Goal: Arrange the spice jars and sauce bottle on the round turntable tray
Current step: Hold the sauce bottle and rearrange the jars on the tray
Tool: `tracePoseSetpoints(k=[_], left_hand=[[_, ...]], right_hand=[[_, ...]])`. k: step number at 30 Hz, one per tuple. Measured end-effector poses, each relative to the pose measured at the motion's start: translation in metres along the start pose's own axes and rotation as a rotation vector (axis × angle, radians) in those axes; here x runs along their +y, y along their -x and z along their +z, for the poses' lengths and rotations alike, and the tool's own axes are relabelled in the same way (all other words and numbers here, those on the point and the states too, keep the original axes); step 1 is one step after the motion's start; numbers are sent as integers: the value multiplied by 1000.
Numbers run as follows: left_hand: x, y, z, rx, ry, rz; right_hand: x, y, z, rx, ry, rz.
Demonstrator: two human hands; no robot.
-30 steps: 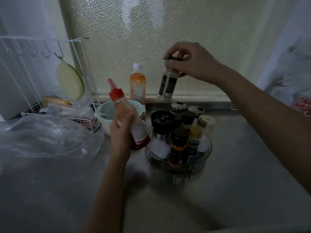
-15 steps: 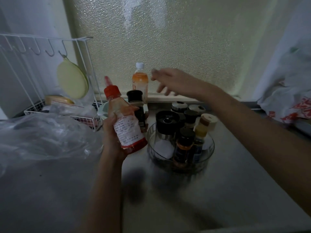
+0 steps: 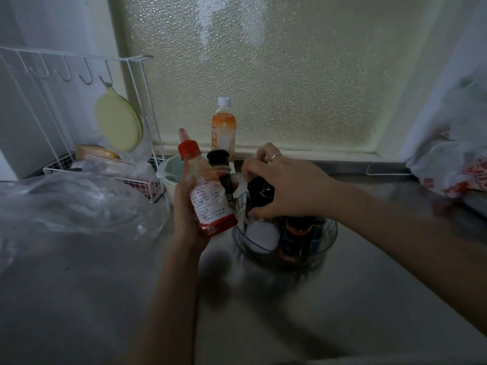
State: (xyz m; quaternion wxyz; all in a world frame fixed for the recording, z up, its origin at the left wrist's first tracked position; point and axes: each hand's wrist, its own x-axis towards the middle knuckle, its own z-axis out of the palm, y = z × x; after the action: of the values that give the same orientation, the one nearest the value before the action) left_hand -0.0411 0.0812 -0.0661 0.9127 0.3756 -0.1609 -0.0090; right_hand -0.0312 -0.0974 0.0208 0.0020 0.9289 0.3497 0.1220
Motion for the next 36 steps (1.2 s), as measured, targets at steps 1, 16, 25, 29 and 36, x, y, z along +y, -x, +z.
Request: tracePoseSetpoints(k=[1,16,25,29,36], left_hand=[[0,0,-1,16,11,3],[-3,3,-3,135,87,37],[-6,1,0,167,101,70],[-5,1,1,161,137,106],[-10,0,4,133,36,47]], right_hand=[[0,1,2,16,5,3],[14,-1,-96,532,-497,148],[37,-61,-48,464,-376,306],[37,-59,-22,422,-455,300],[39,-57,-14,235,-396,284]])
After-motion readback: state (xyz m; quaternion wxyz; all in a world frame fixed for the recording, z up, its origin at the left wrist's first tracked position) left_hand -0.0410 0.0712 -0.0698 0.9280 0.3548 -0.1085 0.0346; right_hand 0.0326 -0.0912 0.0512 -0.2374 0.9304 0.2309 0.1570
